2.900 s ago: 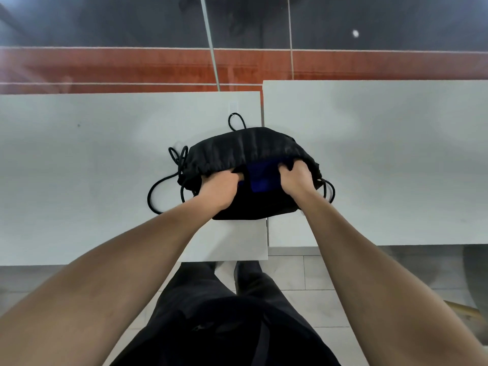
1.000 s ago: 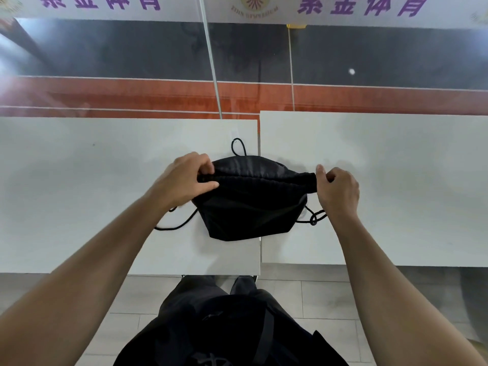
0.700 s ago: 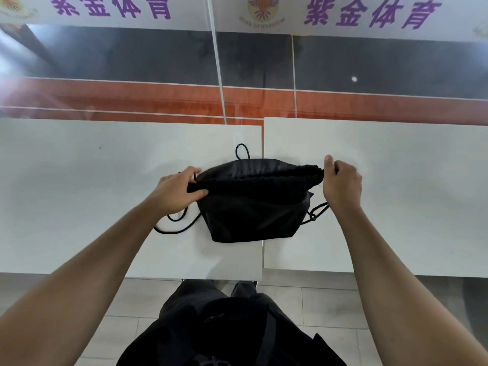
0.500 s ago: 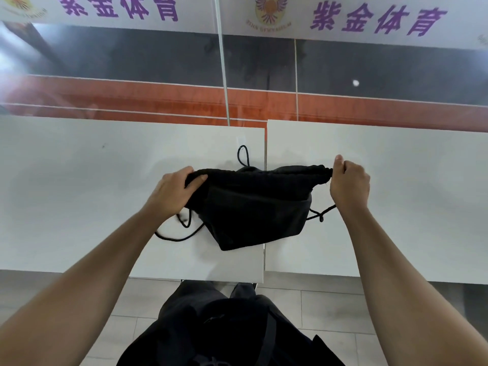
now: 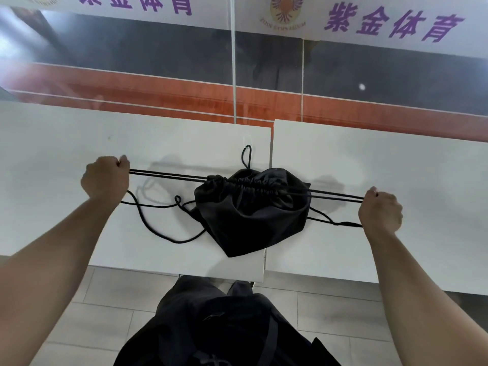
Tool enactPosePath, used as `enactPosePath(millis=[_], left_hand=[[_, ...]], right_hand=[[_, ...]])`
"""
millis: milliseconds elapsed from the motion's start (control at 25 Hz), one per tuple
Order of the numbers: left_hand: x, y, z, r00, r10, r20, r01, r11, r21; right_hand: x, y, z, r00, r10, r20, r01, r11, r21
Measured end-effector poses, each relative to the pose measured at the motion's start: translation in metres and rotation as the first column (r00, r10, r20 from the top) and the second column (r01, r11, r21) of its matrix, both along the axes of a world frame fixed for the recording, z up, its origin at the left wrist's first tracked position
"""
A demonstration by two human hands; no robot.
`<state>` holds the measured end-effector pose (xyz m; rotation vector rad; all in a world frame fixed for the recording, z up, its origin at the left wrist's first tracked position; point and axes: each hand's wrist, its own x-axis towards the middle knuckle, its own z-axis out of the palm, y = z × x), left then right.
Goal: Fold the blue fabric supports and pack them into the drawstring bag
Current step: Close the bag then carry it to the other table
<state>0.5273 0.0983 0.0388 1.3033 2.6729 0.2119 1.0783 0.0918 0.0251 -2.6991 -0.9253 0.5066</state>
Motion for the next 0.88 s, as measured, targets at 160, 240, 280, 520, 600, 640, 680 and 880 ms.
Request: enactPosePath(millis=[160, 240, 280, 520, 600, 640, 680, 880], left_hand=[[0.051, 0.005, -0.011, 0.958, -0.287, 0.001, 0.281, 0.939, -0.198], [0.091, 0.001, -0.006, 0.85, -0.49, 0.193, 0.512, 0.855, -0.084], [0.112, -0.003, -0.001, 0.789, -0.562, 0.248, 0.588, 0.808, -0.041], [0.155, -0.027, -0.005, 0.77, -0.598, 0.223, 0.601, 0.797, 0.062], [0.158, -0.025, 0.004, 0.798, -0.567, 0.204, 0.534, 0.822, 0.199], [0.16, -0.021, 0.012, 0.808, -0.566, 0.163, 0.521, 0.816, 0.249], [0.162, -0.014, 0.021, 0.816, -0.566, 0.119, 0.519, 0.808, 0.281], [0.16, 0.029, 0.058, 0.862, -0.504, -0.056, 0.487, 0.791, 0.37]], right_hand=[[-0.032, 0.003, -0.006, 0.961, 0.251, 0.118, -0.245, 0.968, -0.058], [-0.059, 0.008, -0.005, 0.885, 0.436, 0.163, -0.452, 0.888, 0.078], [-0.076, 0.01, -0.002, 0.83, 0.541, 0.133, -0.556, 0.82, 0.136], [-0.147, -0.007, 0.004, 0.69, 0.719, -0.081, -0.716, 0.694, 0.074], [-0.144, -0.006, 0.011, 0.732, 0.678, -0.065, -0.667, 0.733, 0.132], [-0.142, -0.001, 0.019, 0.743, 0.667, -0.058, -0.649, 0.739, 0.181], [-0.14, 0.004, 0.029, 0.745, 0.664, -0.067, -0.634, 0.735, 0.242], [-0.137, 0.022, 0.091, 0.667, 0.675, -0.317, -0.409, 0.687, 0.601]])
